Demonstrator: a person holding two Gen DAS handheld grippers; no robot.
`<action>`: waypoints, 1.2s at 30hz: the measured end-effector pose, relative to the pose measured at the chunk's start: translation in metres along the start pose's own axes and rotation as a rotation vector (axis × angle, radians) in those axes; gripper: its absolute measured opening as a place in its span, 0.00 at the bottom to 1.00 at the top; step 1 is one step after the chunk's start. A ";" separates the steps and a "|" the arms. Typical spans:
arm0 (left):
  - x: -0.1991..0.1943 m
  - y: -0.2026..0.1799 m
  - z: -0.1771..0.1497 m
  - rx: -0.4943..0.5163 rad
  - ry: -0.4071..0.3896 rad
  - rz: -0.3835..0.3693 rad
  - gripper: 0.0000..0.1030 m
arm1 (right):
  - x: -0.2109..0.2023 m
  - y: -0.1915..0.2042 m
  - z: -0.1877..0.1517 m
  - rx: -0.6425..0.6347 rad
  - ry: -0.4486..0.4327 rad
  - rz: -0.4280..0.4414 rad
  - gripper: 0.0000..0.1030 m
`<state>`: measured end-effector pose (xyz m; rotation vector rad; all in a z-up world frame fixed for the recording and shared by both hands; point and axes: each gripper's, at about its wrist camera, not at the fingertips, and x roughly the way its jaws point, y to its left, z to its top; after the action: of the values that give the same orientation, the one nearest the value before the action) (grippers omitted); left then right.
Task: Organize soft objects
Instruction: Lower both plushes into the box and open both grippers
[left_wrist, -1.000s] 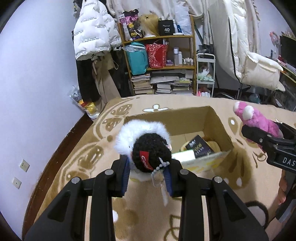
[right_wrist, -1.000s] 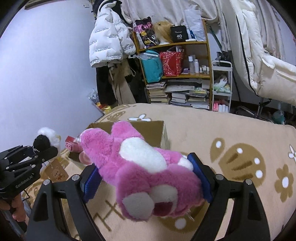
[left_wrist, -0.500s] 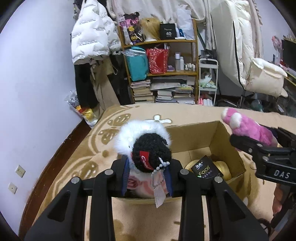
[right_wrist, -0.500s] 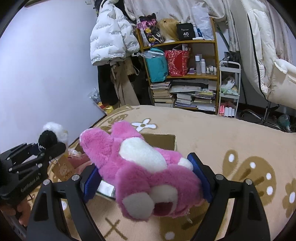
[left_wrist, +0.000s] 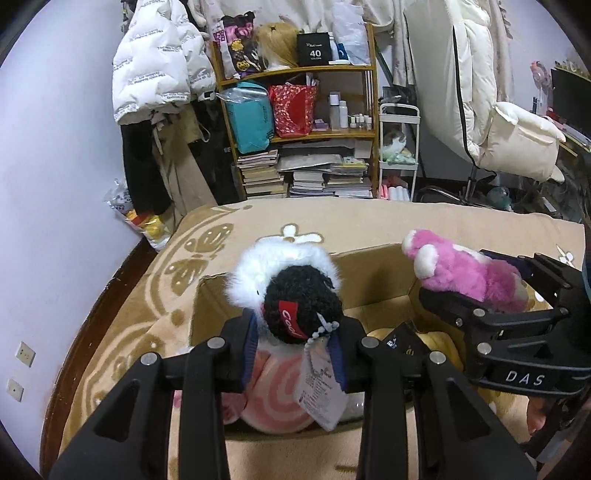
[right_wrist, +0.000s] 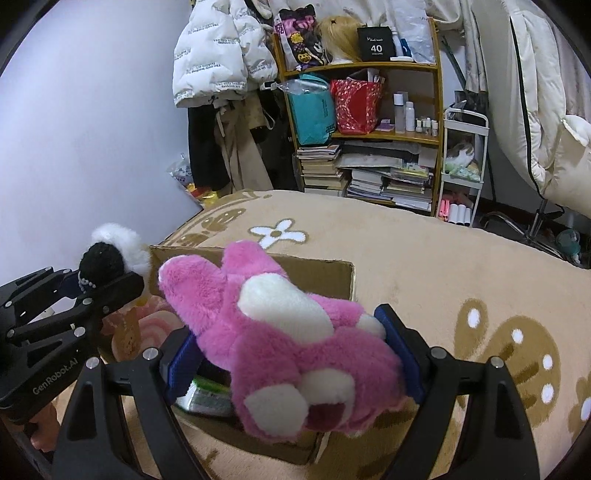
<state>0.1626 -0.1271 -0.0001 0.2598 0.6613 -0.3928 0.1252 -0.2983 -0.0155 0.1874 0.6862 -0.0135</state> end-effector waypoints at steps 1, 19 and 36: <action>0.003 -0.001 0.001 0.002 0.005 -0.002 0.33 | 0.001 0.000 0.000 -0.001 0.001 -0.001 0.89; 0.006 0.012 -0.007 -0.069 0.044 0.036 0.84 | 0.000 -0.004 0.001 0.009 -0.005 0.008 1.00; -0.059 0.033 -0.014 -0.117 -0.004 0.131 0.97 | -0.056 -0.008 -0.001 0.047 -0.075 0.021 1.00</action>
<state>0.1269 -0.0762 0.0301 0.1895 0.6572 -0.2280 0.0804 -0.3087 0.0182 0.2382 0.6096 -0.0170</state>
